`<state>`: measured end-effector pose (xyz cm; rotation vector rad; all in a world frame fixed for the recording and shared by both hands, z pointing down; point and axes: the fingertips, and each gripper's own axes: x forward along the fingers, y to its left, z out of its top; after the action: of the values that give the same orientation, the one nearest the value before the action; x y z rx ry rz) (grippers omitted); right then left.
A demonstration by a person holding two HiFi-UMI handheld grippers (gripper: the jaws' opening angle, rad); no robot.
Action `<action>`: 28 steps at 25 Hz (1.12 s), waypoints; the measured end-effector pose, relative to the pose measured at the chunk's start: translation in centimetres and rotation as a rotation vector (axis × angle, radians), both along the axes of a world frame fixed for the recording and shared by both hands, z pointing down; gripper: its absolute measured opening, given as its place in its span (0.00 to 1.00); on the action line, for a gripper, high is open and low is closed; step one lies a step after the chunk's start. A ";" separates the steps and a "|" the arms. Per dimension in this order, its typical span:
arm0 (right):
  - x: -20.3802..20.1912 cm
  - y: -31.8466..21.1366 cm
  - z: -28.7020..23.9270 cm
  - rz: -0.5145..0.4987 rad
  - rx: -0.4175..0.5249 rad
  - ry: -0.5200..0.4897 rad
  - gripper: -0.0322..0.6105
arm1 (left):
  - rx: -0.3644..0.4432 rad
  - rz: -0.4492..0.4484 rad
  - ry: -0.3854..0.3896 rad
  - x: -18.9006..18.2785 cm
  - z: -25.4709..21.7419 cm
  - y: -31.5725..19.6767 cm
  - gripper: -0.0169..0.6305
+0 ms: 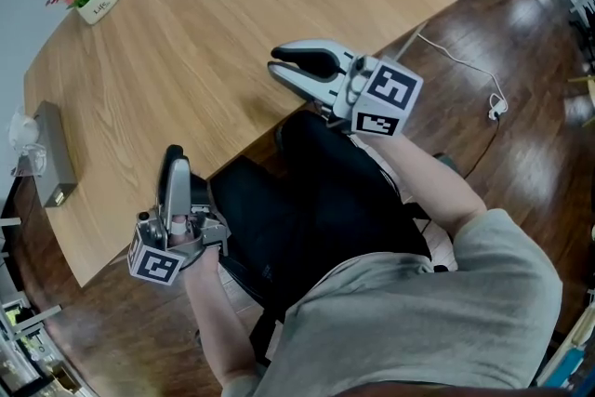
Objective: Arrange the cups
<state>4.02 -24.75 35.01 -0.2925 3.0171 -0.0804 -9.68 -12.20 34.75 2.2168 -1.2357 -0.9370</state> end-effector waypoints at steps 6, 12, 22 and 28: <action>-0.3 0.2 -0.1 -0.016 -0.009 -0.001 0.16 | -0.004 -0.003 -0.001 0.0 -0.1 0.1 0.25; 0.0 -0.1 -0.2 -0.020 -0.020 0.005 0.17 | -0.005 -0.003 -0.001 0.3 -0.2 -0.2 0.25; 0.3 -0.2 -0.5 0.003 -0.011 0.002 0.16 | -0.001 0.013 -0.021 0.7 0.1 -0.1 0.25; 0.4 -0.1 -0.6 0.005 0.000 0.003 0.16 | 0.004 0.019 -0.036 0.9 0.0 -0.2 0.25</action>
<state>4.39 -24.84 34.41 -0.2998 3.0196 -0.0793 -8.82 -12.37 34.75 2.2531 -1.2277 -0.8970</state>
